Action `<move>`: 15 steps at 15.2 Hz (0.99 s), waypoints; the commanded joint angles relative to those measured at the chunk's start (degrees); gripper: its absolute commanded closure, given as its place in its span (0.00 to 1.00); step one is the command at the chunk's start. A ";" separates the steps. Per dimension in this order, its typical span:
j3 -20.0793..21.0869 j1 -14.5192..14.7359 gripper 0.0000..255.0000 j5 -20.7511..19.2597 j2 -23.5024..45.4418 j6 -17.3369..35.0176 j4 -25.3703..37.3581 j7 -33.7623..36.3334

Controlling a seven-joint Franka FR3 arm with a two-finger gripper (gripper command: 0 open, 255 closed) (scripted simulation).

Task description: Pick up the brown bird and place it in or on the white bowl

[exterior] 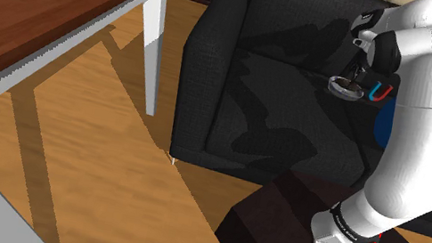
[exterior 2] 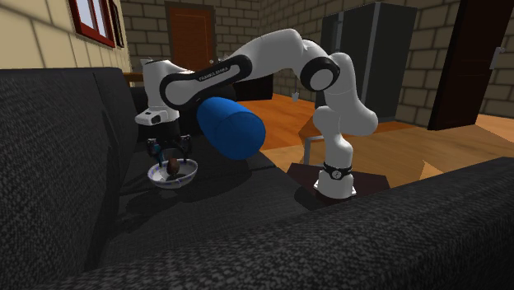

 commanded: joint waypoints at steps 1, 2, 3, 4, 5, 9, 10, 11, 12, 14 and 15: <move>0.00 0.00 0.00 0.00 0.00 0.00 0.00 0.00; 0.00 0.00 0.00 0.00 0.00 0.00 0.00 0.00; 0.00 0.00 0.00 0.00 0.00 0.00 0.00 0.00; 0.00 0.00 0.00 0.00 0.00 0.00 0.00 0.00; -0.36 0.03 0.00 -0.51 -0.57 -1.55 1.15 0.35; -1.14 -0.23 0.00 -1.71 -1.83 -6.09 4.95 1.26; -1.14 -0.22 0.00 -1.71 -1.84 -6.09 4.93 1.26; -1.14 -0.23 0.00 -1.71 -1.84 -6.09 4.94 1.26; -1.14 -0.23 0.00 -1.71 -1.83 -6.09 4.95 1.26; -1.14 -0.23 0.00 -1.71 -1.83 -6.09 4.95 1.26; -1.14 -0.23 0.00 -1.71 -1.83 -6.09 4.95 1.26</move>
